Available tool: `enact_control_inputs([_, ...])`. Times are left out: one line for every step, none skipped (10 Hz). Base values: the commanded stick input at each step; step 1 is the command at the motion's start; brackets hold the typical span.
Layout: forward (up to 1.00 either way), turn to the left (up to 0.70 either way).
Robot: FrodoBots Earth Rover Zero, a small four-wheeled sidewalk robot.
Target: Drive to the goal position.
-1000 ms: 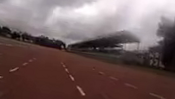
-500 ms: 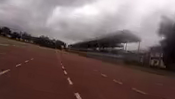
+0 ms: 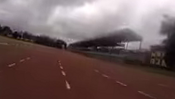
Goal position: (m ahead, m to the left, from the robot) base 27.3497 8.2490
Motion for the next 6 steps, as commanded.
enact_control_inputs([0.7,0.0])
enact_control_inputs([0.7,0.0])
enact_control_inputs([0.7,0.0])
enact_control_inputs([0.7,0.0])
enact_control_inputs([0.7,0.0])
enact_control_inputs([0.7,0.0])
